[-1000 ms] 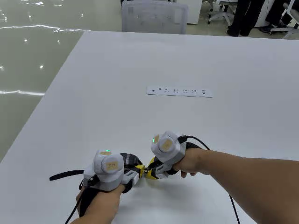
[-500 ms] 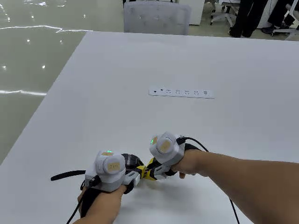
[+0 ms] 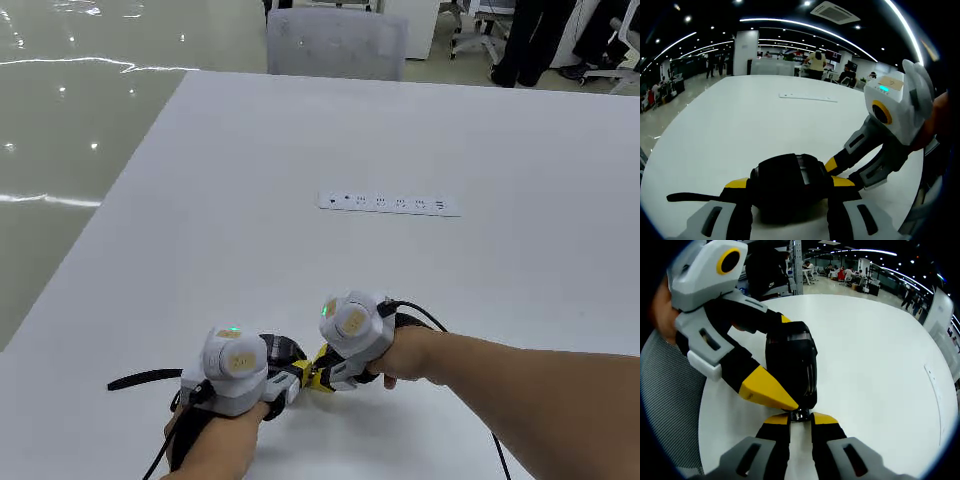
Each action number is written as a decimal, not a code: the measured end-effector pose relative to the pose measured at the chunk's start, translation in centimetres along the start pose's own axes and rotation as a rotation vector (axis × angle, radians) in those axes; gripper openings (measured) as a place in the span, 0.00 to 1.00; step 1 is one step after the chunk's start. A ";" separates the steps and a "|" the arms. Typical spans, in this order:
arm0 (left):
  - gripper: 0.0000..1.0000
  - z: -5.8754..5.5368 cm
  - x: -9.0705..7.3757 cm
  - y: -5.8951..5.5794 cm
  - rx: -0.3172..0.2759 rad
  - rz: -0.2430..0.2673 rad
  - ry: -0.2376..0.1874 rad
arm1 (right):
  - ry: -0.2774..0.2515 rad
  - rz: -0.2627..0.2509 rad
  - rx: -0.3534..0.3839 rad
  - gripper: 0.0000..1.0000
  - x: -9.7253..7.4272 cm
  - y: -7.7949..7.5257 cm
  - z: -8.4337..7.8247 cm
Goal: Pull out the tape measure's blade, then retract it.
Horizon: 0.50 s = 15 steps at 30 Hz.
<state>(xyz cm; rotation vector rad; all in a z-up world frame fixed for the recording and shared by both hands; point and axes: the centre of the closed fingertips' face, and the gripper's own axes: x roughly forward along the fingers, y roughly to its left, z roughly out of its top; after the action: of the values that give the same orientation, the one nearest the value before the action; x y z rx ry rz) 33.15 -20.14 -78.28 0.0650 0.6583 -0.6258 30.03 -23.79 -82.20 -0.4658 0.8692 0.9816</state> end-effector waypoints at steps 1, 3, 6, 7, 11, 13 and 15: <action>0.57 0.0 0.0 0.0 0.000 -0.001 0.000 | 0.003 0.001 -0.001 0.14 0.0 0.1 0.1; 0.57 0.0 0.0 0.0 0.001 -0.001 0.000 | 0.012 0.007 -0.015 0.14 0.0 0.0 0.0; 0.57 0.0 0.0 -0.1 0.000 -0.002 -0.001 | 0.013 0.011 -0.016 0.14 0.0 0.0 -0.1; 0.57 0.0 0.0 -0.1 0.001 -0.002 -0.001 | 0.013 0.012 -0.013 0.14 0.0 0.0 0.0; 0.57 0.0 0.0 -0.1 0.001 -0.002 -0.001 | 0.016 0.009 -0.012 0.14 0.0 0.0 -0.1; 0.57 0.0 0.0 -0.1 0.002 -0.002 -0.001 | 0.017 0.004 -0.013 0.14 0.0 0.1 -0.1; 0.57 0.0 0.0 -0.1 0.003 -0.002 -0.002 | 0.020 -0.002 -0.017 0.14 0.0 0.1 -0.1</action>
<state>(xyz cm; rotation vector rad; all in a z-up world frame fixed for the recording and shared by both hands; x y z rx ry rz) 33.08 -20.23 -78.25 0.0667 0.6550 -0.6287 29.95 -23.82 -82.27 -0.4919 0.8786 0.9846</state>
